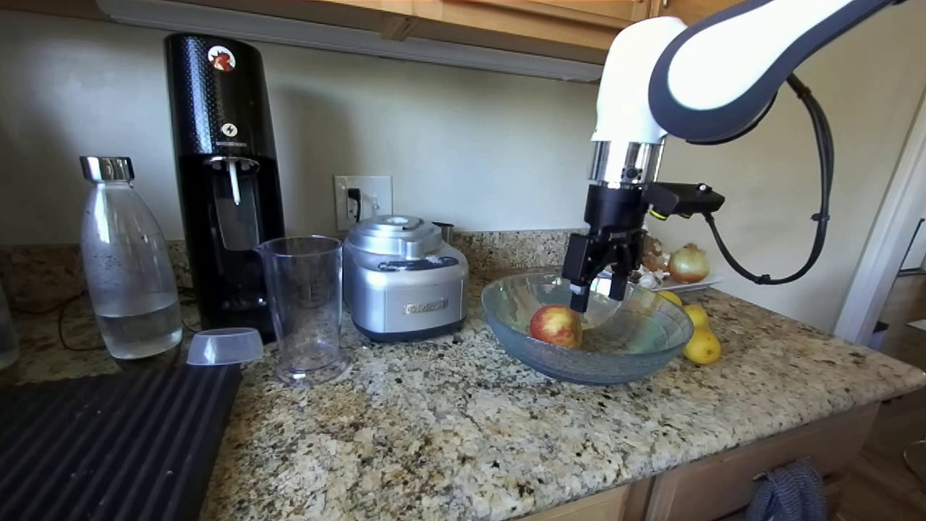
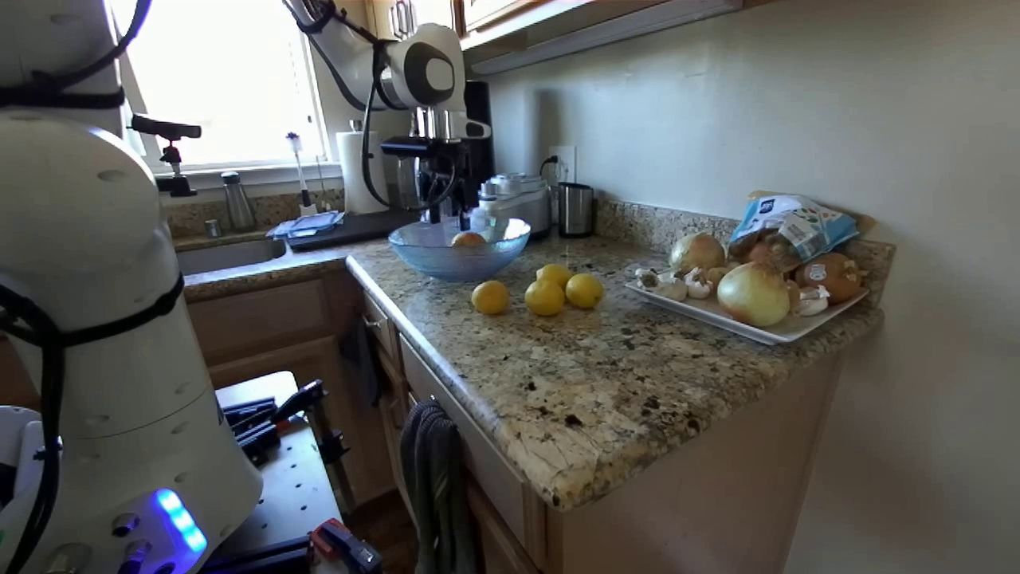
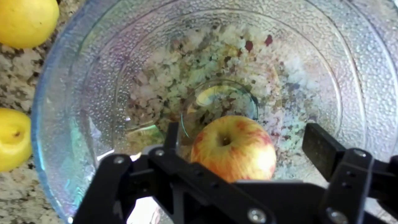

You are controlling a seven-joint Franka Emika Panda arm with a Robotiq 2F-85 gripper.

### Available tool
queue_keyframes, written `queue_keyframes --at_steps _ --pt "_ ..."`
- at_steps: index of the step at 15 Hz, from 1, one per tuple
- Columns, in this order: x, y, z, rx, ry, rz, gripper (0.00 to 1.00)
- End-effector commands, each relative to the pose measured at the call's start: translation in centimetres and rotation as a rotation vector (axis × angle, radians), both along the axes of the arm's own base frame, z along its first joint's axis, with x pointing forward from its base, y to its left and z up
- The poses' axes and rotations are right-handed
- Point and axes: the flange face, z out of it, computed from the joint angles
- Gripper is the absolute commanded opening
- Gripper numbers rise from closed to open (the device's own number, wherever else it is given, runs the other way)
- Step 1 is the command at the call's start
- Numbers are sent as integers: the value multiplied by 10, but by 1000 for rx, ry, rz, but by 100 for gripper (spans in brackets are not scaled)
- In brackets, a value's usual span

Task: Remove the fruits from the glass bowl

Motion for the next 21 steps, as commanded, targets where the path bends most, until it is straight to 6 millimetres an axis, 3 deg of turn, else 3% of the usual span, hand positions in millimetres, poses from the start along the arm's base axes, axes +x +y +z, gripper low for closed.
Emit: queue_keyframes --at_steps 1,10,21 --pt "11 14 -15 -27 15 162 100" --pt "27 28 -39 -175 -7 508 100" --pt "38 42 -54 -197 -16 632 100"
